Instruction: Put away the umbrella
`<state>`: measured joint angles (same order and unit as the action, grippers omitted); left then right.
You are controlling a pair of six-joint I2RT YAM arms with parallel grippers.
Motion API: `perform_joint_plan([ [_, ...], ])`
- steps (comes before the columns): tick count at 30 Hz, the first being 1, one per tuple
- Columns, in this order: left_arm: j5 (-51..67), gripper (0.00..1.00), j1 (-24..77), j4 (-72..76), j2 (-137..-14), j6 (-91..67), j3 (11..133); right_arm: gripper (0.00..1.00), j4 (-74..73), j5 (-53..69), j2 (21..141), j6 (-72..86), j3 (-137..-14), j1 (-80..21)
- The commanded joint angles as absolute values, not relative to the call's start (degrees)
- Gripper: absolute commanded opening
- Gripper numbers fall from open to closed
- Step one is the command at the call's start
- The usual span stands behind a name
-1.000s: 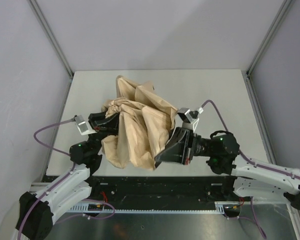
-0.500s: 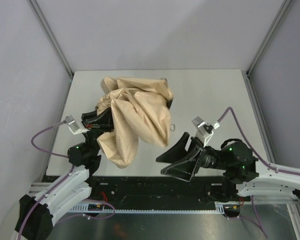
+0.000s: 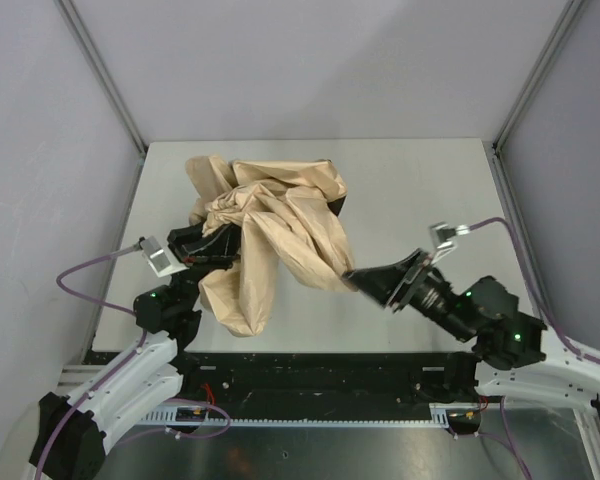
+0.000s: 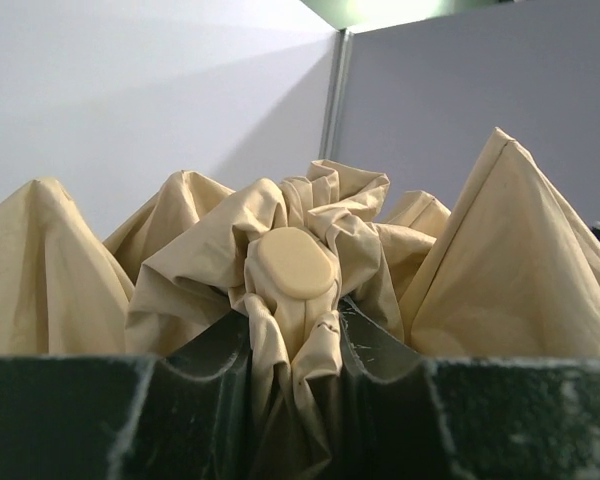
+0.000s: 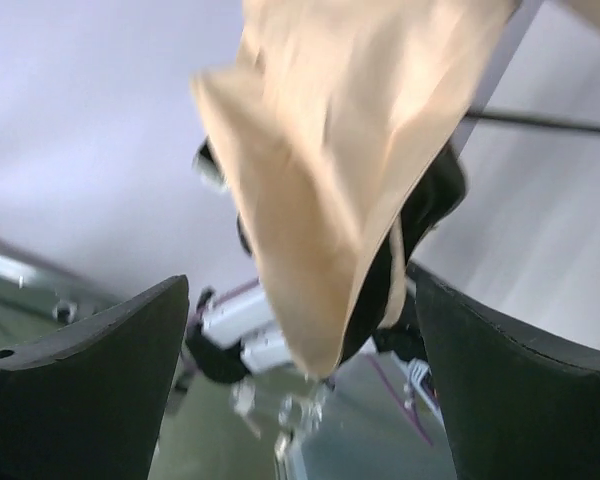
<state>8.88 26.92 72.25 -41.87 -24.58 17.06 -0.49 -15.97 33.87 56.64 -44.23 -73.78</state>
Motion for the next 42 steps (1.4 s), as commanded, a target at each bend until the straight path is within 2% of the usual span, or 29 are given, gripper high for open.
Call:
perform_joint_plan([
  [1,15.83,0.0,26.56,76.55,-40.76,-18.72,21.01,0.99,-10.14,-17.77,29.2,62.2,-48.97,-63.58],
  [3,17.43,0.0,26.55,76.51,-40.71,-18.02,21.18,0.98,-15.19,-10.75,30.83,61.6,-52.17,-58.15],
  [9,19.82,0.0,26.54,76.45,-40.58,-18.5,21.67,0.83,-18.85,12.29,37.0,60.54,-54.12,-47.25],
  [12,20.25,0.0,26.54,76.43,-40.61,-18.84,21.99,0.73,-17.4,15.72,38.36,59.82,-54.14,-46.71],
  [15,21.36,0.0,26.54,76.36,-40.6,-19.12,22.62,0.57,-16.64,17.69,40.14,57.31,-53.78,-47.54],
  [16,21.67,0.0,26.54,76.33,-40.6,-19.36,22.78,0.54,-16.19,18.16,40.86,56.74,-53.43,-48.07],
  [20,22.02,0.0,26.54,76.46,-40.57,-20.39,23.22,0.53,-8.69,21.6,42.53,56.5,-50.22,-50.61],
  [23,21.41,0.0,26.54,76.93,-40.36,-21.27,23.28,0.53,4.67,26.1,41.57,56.75,-45.6,-51.72],
  [24,21.16,0.0,26.54,77.18,-40.31,-21.62,23.37,0.4,10.47,27.68,40.87,56.77,-43.8,-51.88],
  [25,20.86,0.0,26.54,77.35,-40.24,-21.97,23.42,0.2,15.74,29.44,40.08,56.68,-41.63,-51.95],
  [26,20.54,0.0,26.54,77.57,-40.11,-22.37,23.4,0.1,20.48,30.85,39.24,56.47,-39.89,-51.99],
  [28,19.72,0.0,26.54,78.34,-39.85,-22.86,23.16,0.03,30.76,35.13,37.5,55.71,-36.89,-52.53],
  [31,19.34,0.0,26.54,80.0,-39.55,-23.6,22.52,0.0,54.89,41.68,36.25,61.15,-32.09,-53.83],
  [34,21.3,0.0,26.54,81.8,-39.47,-25.02,22.46,0.0,75.75,44.39,40.97,69.99,-31.11,-56.85],
  [38,24.73,0.0,26.54,83.46,-38.85,-26.24,22.39,0.0,88.69,45.25,50.58,77.38,-30.59,-62.86],
  [42,26.31,0.0,26.35,83.62,-36.68,-26.0,21.71,0.0,88.01,45.5,51.05,74.89,-26.87,-65.75],
])
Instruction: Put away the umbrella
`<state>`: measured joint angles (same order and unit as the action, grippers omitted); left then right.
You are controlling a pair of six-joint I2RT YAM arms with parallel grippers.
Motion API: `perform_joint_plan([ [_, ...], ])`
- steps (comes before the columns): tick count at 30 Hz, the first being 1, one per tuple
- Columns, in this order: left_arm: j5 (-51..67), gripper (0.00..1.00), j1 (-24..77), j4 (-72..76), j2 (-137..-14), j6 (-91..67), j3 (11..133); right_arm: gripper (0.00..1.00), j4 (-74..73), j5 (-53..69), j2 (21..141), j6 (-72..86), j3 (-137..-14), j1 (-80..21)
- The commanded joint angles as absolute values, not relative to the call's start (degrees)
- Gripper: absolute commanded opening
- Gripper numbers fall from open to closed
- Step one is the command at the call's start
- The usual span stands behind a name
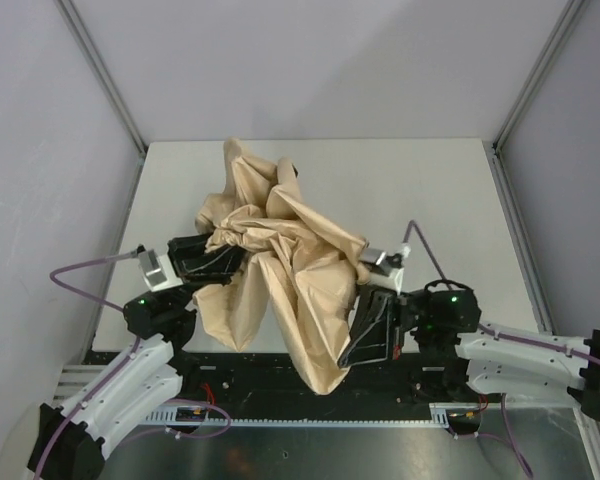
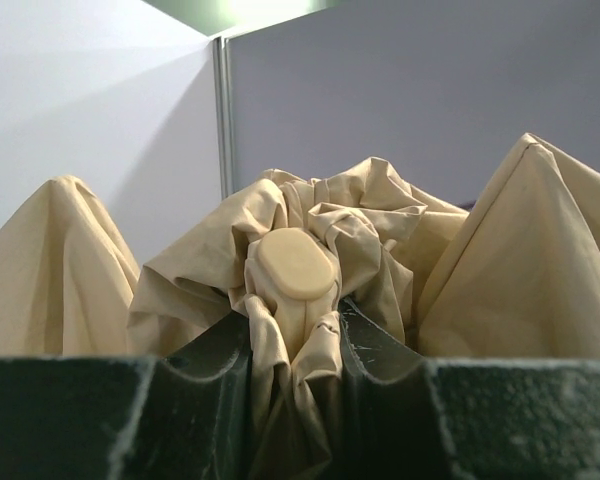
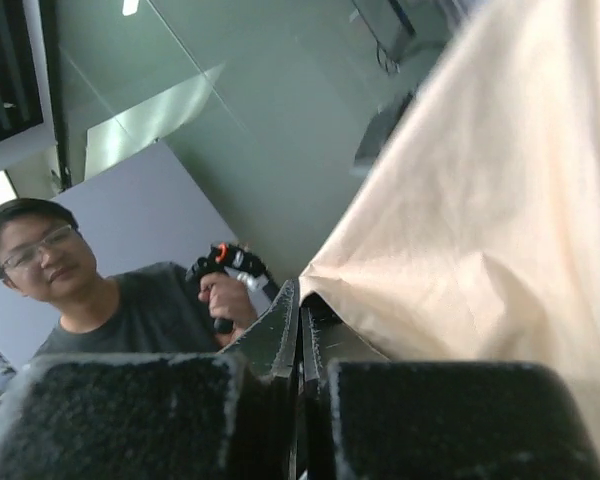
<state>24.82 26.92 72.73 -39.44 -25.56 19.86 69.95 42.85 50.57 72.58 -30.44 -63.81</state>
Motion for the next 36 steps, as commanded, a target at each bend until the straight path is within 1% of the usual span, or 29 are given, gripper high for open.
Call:
perform_joint_plan([
  [1,27.35,0.0,26.27,83.6,-36.31,-26.05,21.8,0.0,83.78,45.12,49.6,73.13,-25.87,-65.17],
  [2,28.49,0.0,26.23,83.59,-35.95,-26.3,21.93,0.0,75.02,43.96,47.52,69.66,-25.37,-64.58],
  [3,29.54,0.0,26.21,83.63,-35.64,-26.51,22.04,0.0,61.86,40.88,44.55,64.93,-25.52,-64.19],
  [4,30.76,0.0,26.2,83.61,-35.36,-26.79,22.18,0.03,47.58,35.25,41.3,58.96,-26.29,-64.26],
  [5,31.99,0.0,26.2,83.6,-35.21,-27.02,22.34,0.07,32.89,28.43,37.57,53.7,-27.61,-64.83],
  [7,33.53,0.0,26.13,83.59,-35.1,-27.39,22.53,0.15,13.5,17.81,32.22,45.7,-29.29,-66.33],
  [8,33.86,0.0,26.12,83.59,-35.04,-27.54,22.51,0.23,7.14,14.05,30.09,43.55,-29.98,-66.69],
  [10,34.46,0.0,26.11,83.47,-35.22,-27.65,22.48,0.45,-2.89,8.59,26.18,41.06,-31.16,-66.86],
  [11,34.63,0.0,26.06,83.35,-35.32,-27.67,22.45,0.54,-5.93,6.89,24.29,39.91,-31.84,-66.87],
  [12,34.54,0.0,26.04,83.12,-35.46,-27.72,22.39,0.6,-8.85,5.38,22.69,38.5,-32.93,-66.83],
  [13,34.37,0.0,26.03,82.78,-35.57,-27.75,22.27,0.64,-11.72,3.74,21.37,37.0,-34.44,-66.86],
  [15,34.41,0.0,26.02,82.35,-35.72,-27.81,21.91,0.68,-17.45,-0.16,19.58,32.98,-38.67,-66.92],
  [17,34.73,0.0,26.02,82.22,-35.89,-28.13,21.58,0.7,-21.52,-3.56,19.02,28.92,-43.53,-66.94],
  [19,34.9,0.0,26.02,81.71,-36.13,-28.46,21.37,0.7,-22.28,-3.33,19.9,25.53,-48.21,-66.94],
  [20,34.85,0.0,26.02,81.28,-36.21,-28.6,21.32,0.7,-21.69,-1.97,20.98,24.37,-50.21,-66.96],
  [23,33.56,0.0,25.98,78.98,-36.05,-28.65,21.21,0.7,-16.82,7.8,26.24,23.8,-54.13,-66.96],
  [24,32.51,0.0,25.96,77.33,-35.78,-28.47,21.2,0.68,-14.82,9.96,27.84,24.16,-54.71,-67.01],
  [26,30.3,0.0,25.98,74.22,-35.27,-28.21,21.03,0.65,-11.2,12.14,30.52,24.39,-55.58,-67.07],
  [27,29.52,0.0,25.95,73.06,-35.12,-28.08,20.8,0.65,-9.82,12.4,31.69,23.97,-55.96,-67.11],
  [29,28.39,0.0,25.93,71.77,-34.91,-28.25,20.19,0.69,-7.73,12.85,34.31,21.86,-57.03,-67.14],
  [33,27.43,0.0,25.93,71.2,-34.79,-29.54,19.43,0.72,-7.26,14.24,42.43,18.21,-62.77,-67.14],
  [36,28.66,0.0,25.93,71.08,-35.13,-31.37,19.5,0.75,-9.85,11.45,47.59,13.97,-66.16,-66.57],
])
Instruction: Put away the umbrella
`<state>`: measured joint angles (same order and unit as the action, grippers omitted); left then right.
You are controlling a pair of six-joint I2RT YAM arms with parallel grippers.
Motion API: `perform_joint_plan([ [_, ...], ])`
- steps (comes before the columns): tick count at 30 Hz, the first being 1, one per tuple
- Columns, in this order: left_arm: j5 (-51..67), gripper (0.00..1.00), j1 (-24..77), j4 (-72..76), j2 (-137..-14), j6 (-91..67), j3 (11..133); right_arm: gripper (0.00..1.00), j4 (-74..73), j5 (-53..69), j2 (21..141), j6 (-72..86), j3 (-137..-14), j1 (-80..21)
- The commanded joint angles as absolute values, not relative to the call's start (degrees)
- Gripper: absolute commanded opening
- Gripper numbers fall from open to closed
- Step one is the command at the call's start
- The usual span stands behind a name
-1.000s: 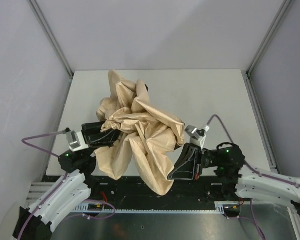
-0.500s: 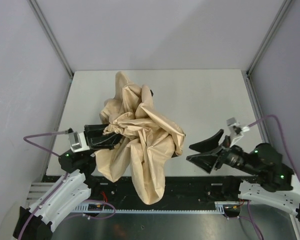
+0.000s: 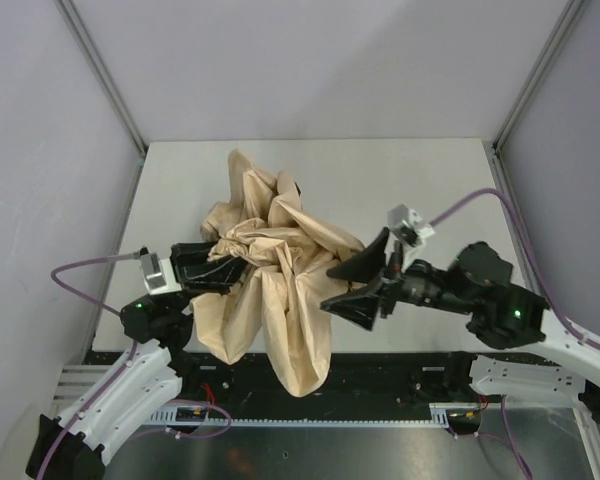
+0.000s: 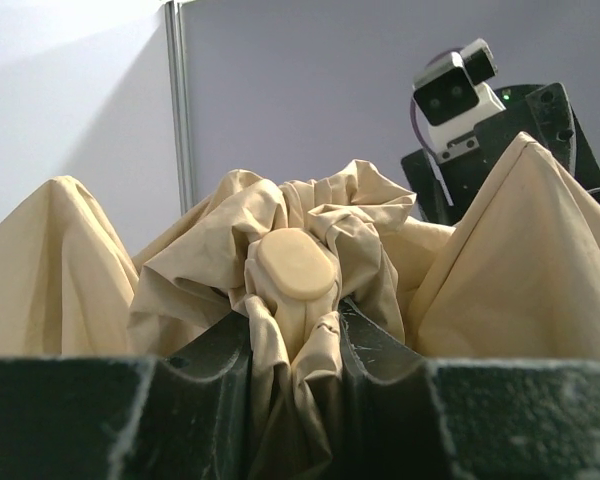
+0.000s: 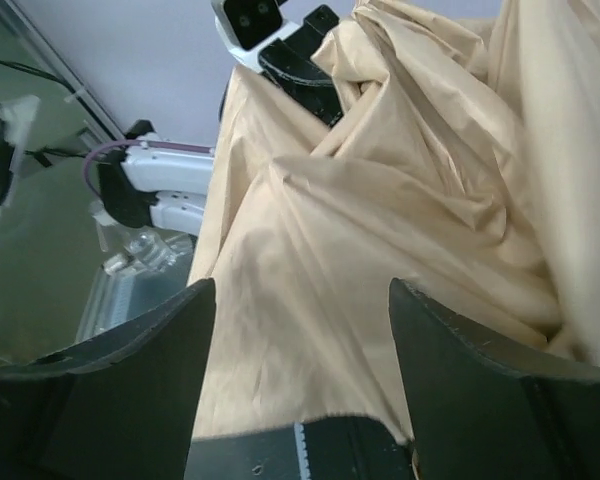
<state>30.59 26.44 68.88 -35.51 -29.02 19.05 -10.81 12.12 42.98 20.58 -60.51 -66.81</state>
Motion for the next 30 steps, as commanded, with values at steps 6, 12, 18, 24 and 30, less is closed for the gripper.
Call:
perform_joint_plan([
  [6,32.56,0.0,25.93,71.15,-35.64,-35.06,19.7,0.77,-12.8,22.85,54.54,10.07,-68.06,-59.78],
  [12,38.06,0.0,26.17,71.12,-37.71,-39.3,21.36,0.85,-11.4,24.12,58.35,6.01,-67.94,-60.11],
  [18,38.88,0.0,27.3,71.88,-39.82,-41.64,22.08,0.94,-8.34,24.41,63.06,5.58,-67.9,-61.29],
  [24,39.02,0.0,31.28,72.7,-41.58,-42.05,23.38,0.99,-6.22,20.87,64.98,6.54,-67.31,-61.33],
  [30,39.22,0.0,34.02,73.11,-43.22,-43.75,25.61,0.99,-8.69,9.47,64.33,9.95,-66.55,-60.32],
])
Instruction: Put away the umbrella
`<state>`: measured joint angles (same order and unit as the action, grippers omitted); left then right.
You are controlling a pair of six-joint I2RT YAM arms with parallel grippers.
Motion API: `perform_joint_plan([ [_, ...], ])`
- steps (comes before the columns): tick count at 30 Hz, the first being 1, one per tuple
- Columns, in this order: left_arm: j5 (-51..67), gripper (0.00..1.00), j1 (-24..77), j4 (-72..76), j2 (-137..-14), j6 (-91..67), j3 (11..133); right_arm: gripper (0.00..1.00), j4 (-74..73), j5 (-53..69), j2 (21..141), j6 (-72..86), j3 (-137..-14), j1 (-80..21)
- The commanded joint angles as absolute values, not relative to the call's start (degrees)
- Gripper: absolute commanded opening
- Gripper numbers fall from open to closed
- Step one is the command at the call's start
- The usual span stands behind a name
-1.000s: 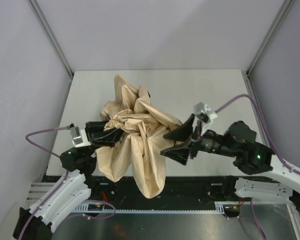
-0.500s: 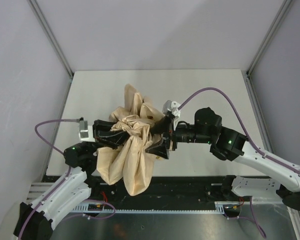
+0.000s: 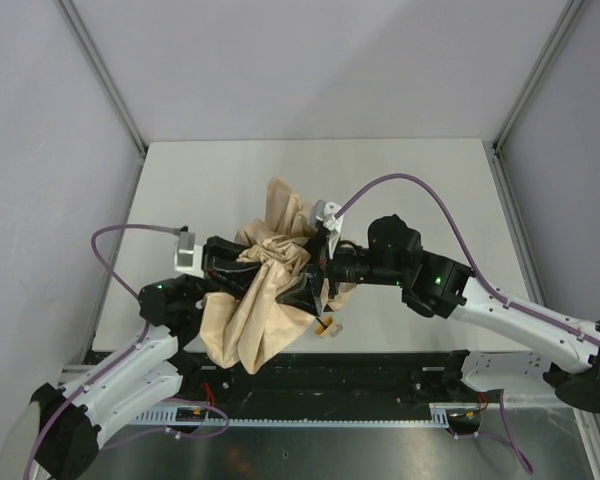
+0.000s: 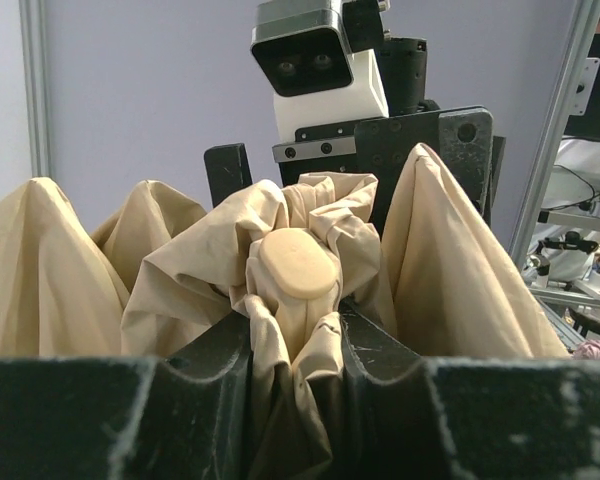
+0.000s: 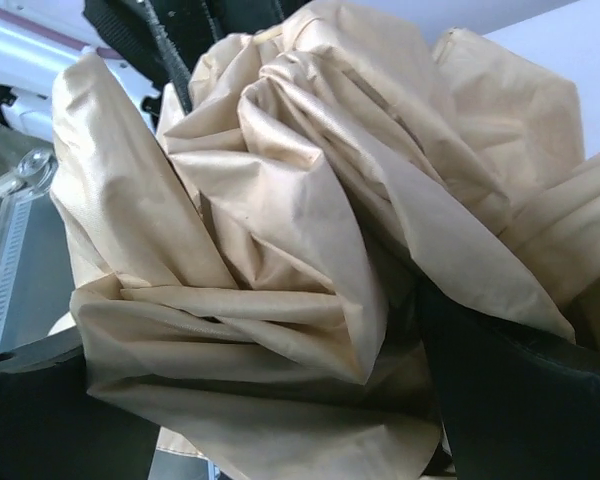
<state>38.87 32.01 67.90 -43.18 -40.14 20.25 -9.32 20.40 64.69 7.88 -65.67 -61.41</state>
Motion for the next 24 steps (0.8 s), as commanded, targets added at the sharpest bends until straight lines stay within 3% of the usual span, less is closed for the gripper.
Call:
perform_joint_plan([
  [1,39.21,0.0,34.15,73.16,-43.45,-44.55,26.03,0.99,-9.44,8.69,63.68,11.0,-66.28,-59.65],
  [15,43.56,0.0,42.61,74.34,-51.06,-48.15,33.44,0.99,-2.26,22.21,66.5,13.27,-62.91,-58.59],
  [24,40.74,0.0,48.33,74.88,-53.62,-46.12,35.77,0.9,19.94,32.99,64.67,20.72,-52.88,-58.58],
])
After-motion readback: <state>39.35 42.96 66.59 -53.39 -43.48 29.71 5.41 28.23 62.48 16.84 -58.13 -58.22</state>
